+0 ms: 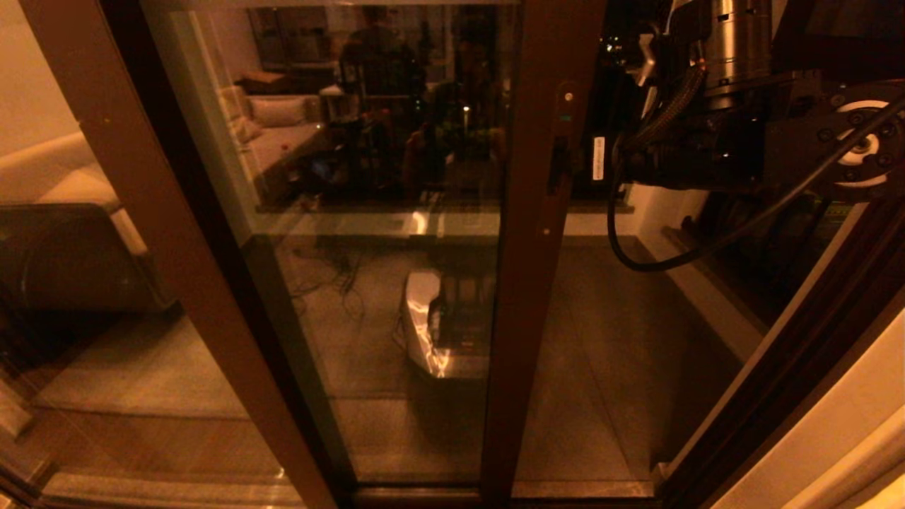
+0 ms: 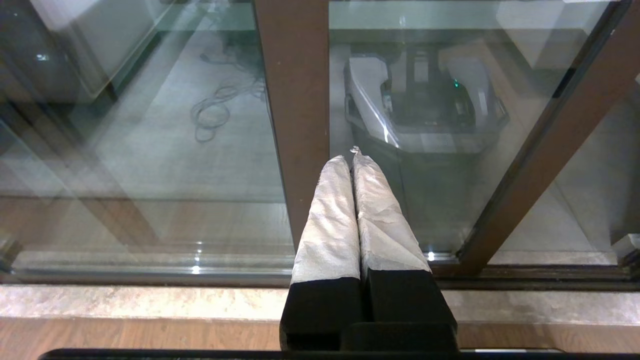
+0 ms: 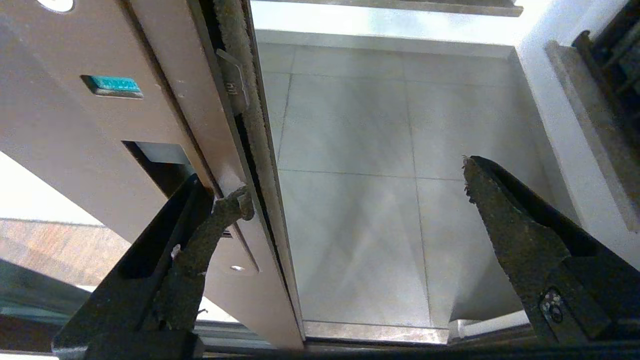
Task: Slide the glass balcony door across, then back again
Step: Close the slid door
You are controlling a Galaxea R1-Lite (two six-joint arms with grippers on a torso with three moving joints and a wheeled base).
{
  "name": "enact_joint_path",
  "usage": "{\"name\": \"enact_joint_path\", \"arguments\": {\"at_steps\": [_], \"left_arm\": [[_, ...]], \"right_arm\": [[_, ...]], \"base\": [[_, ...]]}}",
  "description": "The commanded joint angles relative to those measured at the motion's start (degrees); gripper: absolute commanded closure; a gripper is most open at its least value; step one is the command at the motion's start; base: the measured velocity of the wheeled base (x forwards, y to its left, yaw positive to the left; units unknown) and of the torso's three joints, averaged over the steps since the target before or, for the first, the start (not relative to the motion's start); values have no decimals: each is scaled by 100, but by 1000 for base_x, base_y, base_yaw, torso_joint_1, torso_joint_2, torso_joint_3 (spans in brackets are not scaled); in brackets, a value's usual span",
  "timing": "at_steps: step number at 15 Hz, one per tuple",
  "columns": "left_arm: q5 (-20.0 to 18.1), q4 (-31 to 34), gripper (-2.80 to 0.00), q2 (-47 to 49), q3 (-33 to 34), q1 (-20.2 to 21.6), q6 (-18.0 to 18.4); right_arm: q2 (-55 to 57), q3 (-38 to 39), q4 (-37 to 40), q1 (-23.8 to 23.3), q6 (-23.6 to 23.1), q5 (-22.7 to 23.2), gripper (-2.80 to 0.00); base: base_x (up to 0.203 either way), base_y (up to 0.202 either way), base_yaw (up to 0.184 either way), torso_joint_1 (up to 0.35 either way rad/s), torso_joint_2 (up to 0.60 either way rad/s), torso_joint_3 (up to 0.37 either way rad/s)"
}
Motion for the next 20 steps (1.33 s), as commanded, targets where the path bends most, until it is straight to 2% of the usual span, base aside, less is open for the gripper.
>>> {"name": "enact_joint_path", "arguments": {"at_steps": [1,10,20], "left_arm": [[0,6,0,-1,-1,-2,2],[0,6,0,-1,-1,-2,2],[0,6,0,-10,-1,-2,2]], "right_arm": [[-17,17,37,-8,-3,-3,-280],[-84,55,36,-193,-58,6,-280],[-270,246,37,-199,-65,15,-280]], "base": [[0,0,0,0,0,0],[0,0,0,0,0,0],[0,0,0,0,0,0]]}}
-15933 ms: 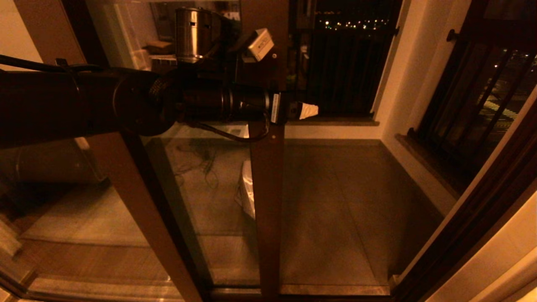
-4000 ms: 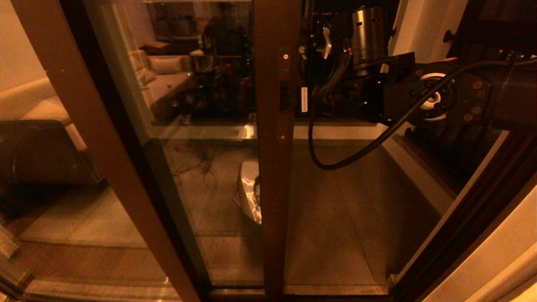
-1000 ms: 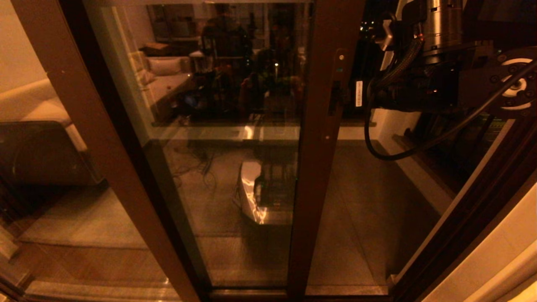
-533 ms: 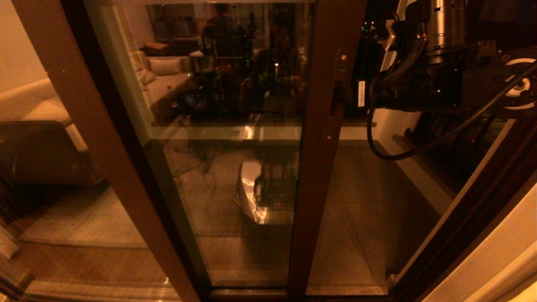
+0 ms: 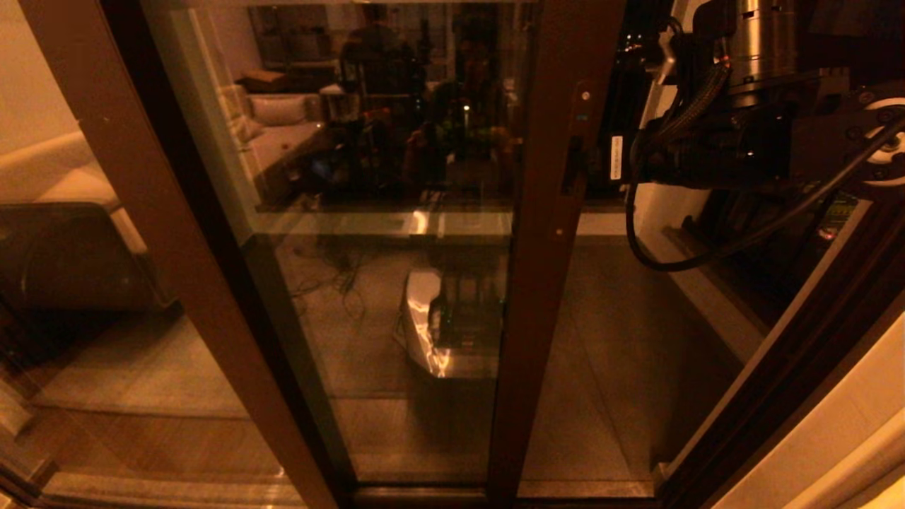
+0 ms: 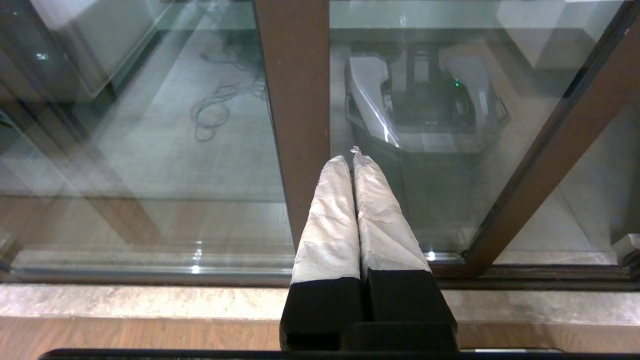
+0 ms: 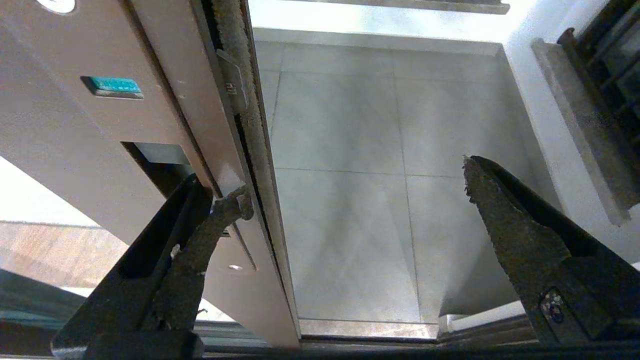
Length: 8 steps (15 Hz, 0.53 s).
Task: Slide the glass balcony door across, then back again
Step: Close the slid door
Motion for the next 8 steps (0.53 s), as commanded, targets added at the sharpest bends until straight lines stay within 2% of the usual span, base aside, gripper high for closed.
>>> {"name": "enact_joint_path", "arguments": {"at_steps": [1,8], "left_arm": [[0,3,0,-1,1,1,2],[0,3,0,-10,1,1,2]], "right_arm": [[-34,9,21,0,-1,-9,-280],[-156,237,12,-74,-18,-2,-280]], "base": [[0,0,0,0,0,0],[0,0,0,0,0,0]]}}
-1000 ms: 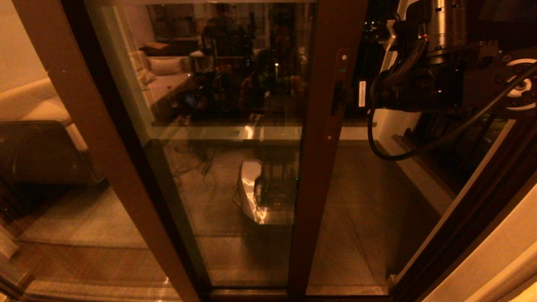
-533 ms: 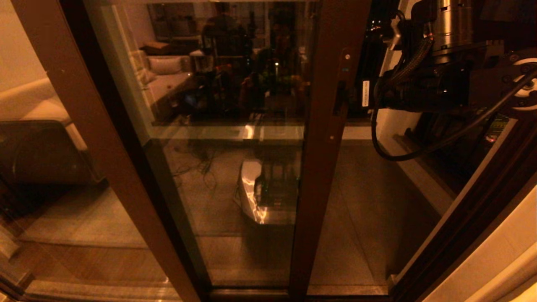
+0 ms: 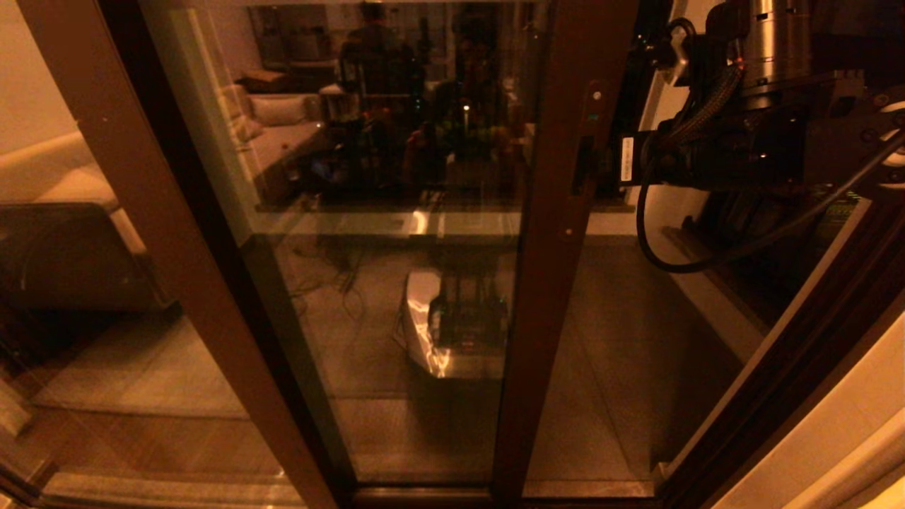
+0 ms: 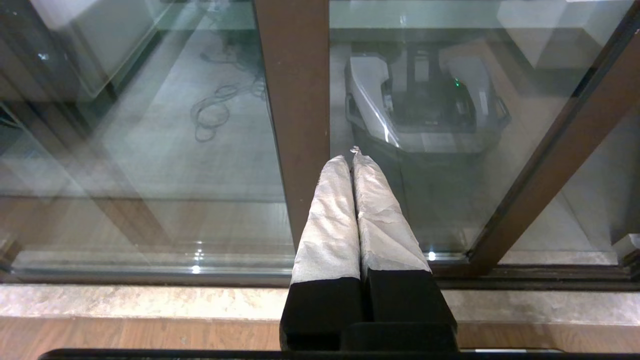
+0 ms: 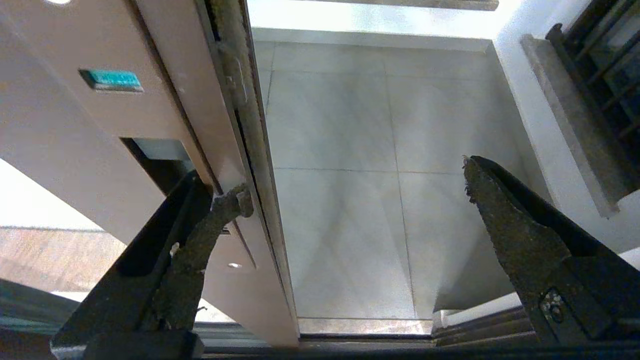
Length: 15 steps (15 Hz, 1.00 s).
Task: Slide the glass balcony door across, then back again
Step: Close the slid door
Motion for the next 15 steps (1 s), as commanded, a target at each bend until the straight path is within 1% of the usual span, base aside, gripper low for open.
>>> {"name": "enact_joint_path", "arguments": {"at_steps": [1,15], "left_arm": [[-2,3,0,-10,1,1,0],[-2,3,0,-1,1,1,0]], "right_arm": [[-64,51,28,-59,-3,1,-280],[-109,77,28,-273,-82,10,-280]], "base": [[0,0,0,0,0,0],[0,0,0,0,0,0]]}}
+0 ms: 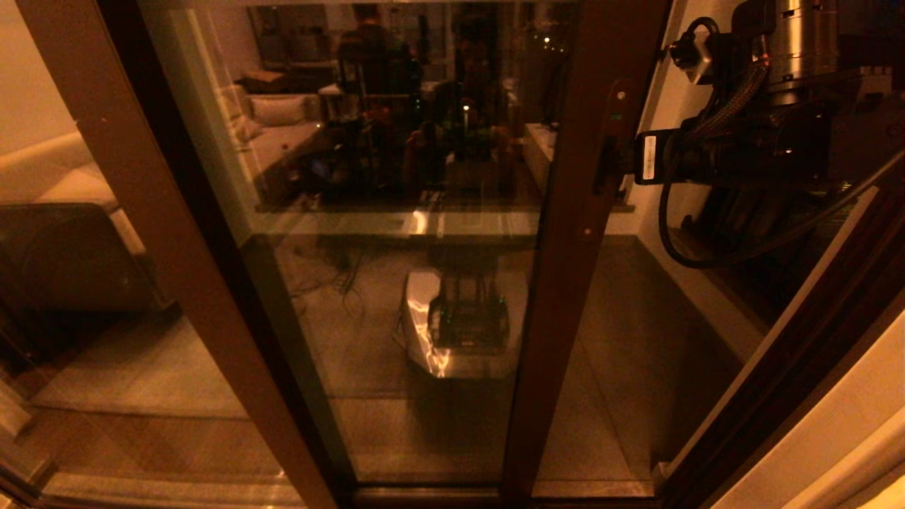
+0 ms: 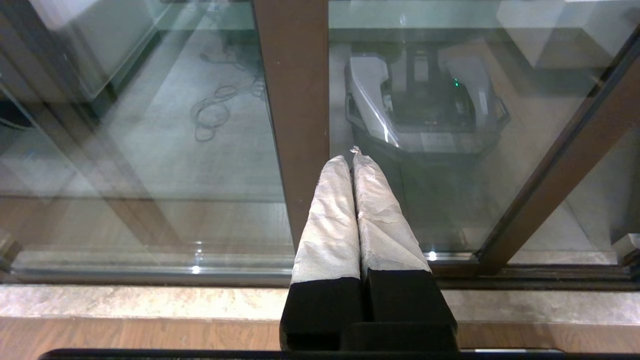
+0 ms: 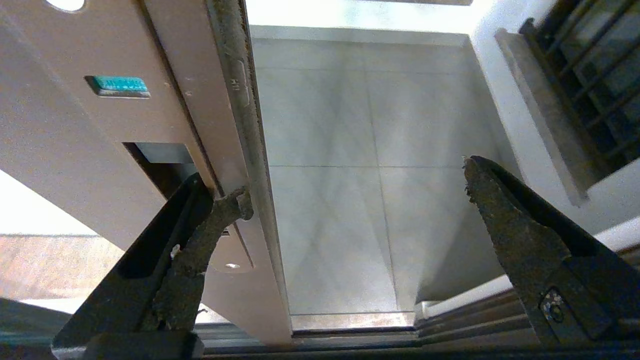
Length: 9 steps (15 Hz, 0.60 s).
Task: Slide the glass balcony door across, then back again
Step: Close the slid door
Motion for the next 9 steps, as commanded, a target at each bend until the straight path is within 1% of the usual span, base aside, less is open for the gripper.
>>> {"name": "enact_joint_path", "arguments": {"at_steps": [1,5,7,9], "left_arm": [[0,3,0,-1,1,1,2],[0,3,0,-1,1,1,2],[0,3,0,-10,1,1,2],[0,3,0,-1,1,1,1]], "right_arm": [[-1,5,-18,-32,4,5,-280],[-86,102,-18,-138,-22,21,-280],[-206,234,-18,-154,-31,193,-280],[-230,271,-18,-196,-31,225,-280]], "base": [[0,0,0,0,0,0],[0,0,0,0,0,0],[0,0,0,0,0,0],[0,0,0,0,0,0]]}}
